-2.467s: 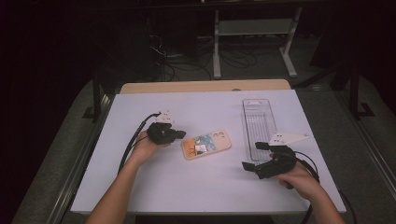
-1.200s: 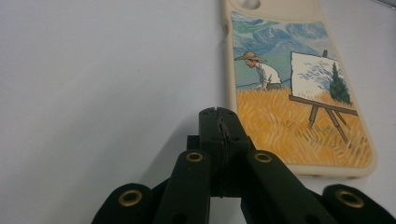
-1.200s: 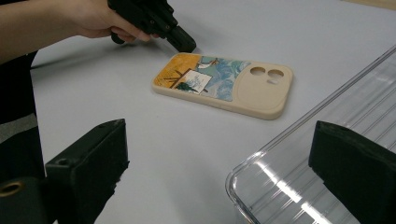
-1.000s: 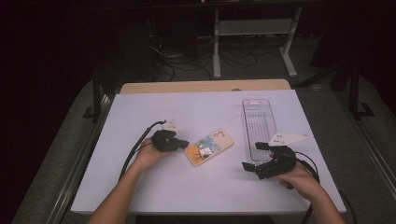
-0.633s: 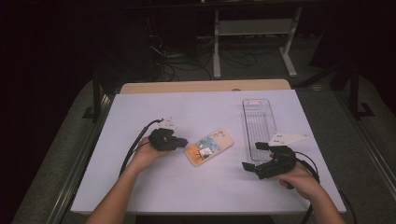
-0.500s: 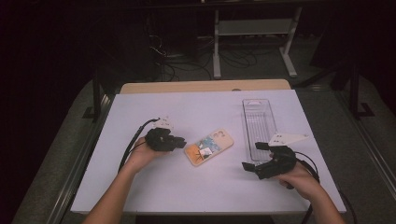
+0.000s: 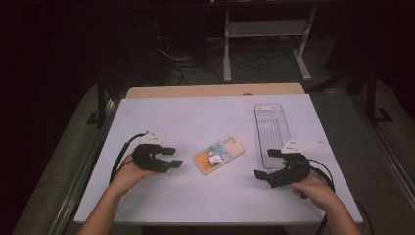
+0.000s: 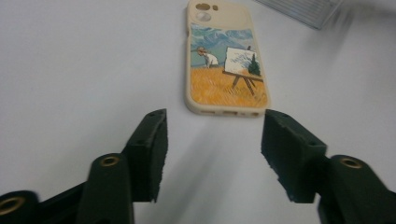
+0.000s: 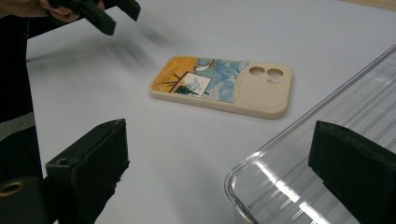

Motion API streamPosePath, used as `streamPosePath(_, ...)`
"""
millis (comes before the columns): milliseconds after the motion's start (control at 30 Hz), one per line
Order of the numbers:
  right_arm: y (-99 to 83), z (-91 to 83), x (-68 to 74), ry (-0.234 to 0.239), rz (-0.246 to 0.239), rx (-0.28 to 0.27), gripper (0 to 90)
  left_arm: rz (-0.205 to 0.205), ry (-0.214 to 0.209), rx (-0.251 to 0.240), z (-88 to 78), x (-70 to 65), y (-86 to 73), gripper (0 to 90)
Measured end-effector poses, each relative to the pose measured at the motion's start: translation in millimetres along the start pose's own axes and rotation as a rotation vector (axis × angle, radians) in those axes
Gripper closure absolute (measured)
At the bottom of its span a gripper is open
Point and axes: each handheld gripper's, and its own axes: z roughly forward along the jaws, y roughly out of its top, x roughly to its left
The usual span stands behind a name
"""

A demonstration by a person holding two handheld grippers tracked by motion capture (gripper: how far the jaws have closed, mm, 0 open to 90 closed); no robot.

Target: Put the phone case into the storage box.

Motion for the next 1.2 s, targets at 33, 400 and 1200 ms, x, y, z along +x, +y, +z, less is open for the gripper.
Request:
streamPosePath(33,0.0,0.0,0.0,-0.001,-0.001,0.0,4.3,0.006,0.011,-0.005,-4.9,-2.3,-3.7,32.6)
streamPosePath(400,0.0,0.2,-0.2,-0.001,-0.002,-0.001,4.5,-0.02,0.055,-0.061,-18.9,-16.2,-23.2,14.4)
streamPosePath(1200,-0.3,0.4,-0.1,-0.008,-0.017,0.003,4.8,-0.006,0.066,-0.038,-17.9,-17.7,-30.6,0.0)
